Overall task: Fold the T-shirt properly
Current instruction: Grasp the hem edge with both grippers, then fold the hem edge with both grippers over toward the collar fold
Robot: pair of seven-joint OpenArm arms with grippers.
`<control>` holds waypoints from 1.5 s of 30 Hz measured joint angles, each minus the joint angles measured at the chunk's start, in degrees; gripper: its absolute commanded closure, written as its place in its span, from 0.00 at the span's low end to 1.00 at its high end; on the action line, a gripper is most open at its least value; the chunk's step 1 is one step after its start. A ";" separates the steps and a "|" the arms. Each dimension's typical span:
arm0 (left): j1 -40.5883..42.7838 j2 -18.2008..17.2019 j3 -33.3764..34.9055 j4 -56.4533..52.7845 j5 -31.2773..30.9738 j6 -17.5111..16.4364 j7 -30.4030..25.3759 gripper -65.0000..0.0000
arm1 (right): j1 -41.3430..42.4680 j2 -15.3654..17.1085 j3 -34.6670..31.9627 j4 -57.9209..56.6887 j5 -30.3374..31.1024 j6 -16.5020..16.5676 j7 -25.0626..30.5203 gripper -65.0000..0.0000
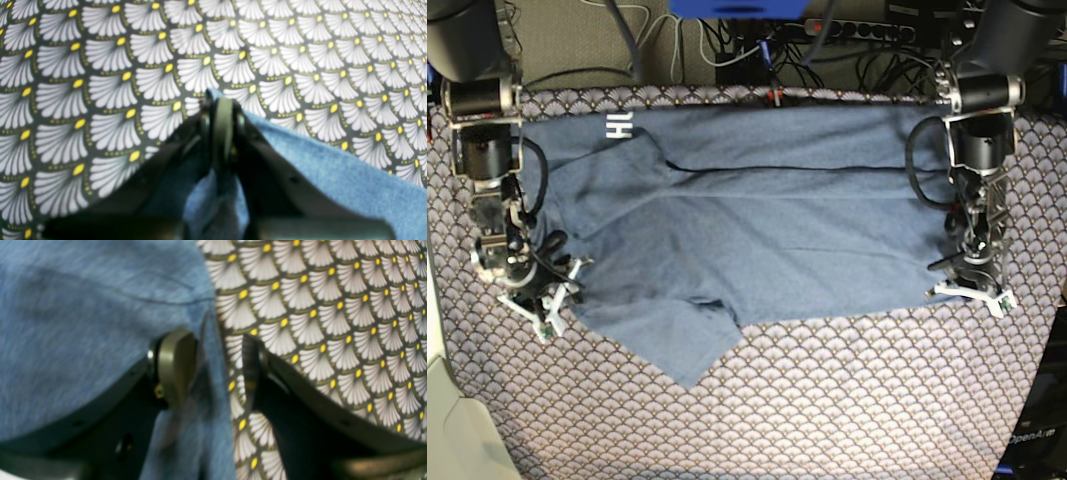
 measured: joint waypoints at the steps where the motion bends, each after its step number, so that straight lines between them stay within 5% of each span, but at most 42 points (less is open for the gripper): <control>1: 0.02 0.00 0.00 0.02 0.00 -0.02 -0.02 0.99 | 0.76 -0.15 0.02 -1.46 0.04 -0.02 1.05 0.58; 13: 0.02 -0.04 0.00 0.02 0.04 -0.04 0.04 0.99 | 2.29 -2.03 0.04 -5.46 0.28 -0.15 4.17 0.61; 19: 0.02 -0.15 0.00 0.09 0.00 -0.26 0.26 0.99 | 0.74 -2.29 0.04 -5.07 1.27 -0.17 5.92 1.00; 26: 6.80 1.05 -0.13 19.39 -0.20 -0.11 14.53 0.99 | -4.09 -1.20 0.33 3.67 0.07 -0.07 3.21 1.00; 45: 22.73 0.94 -8.28 42.18 -0.37 -0.81 19.61 0.99 | -31.95 -1.07 13.00 46.58 0.26 -0.09 -2.08 1.00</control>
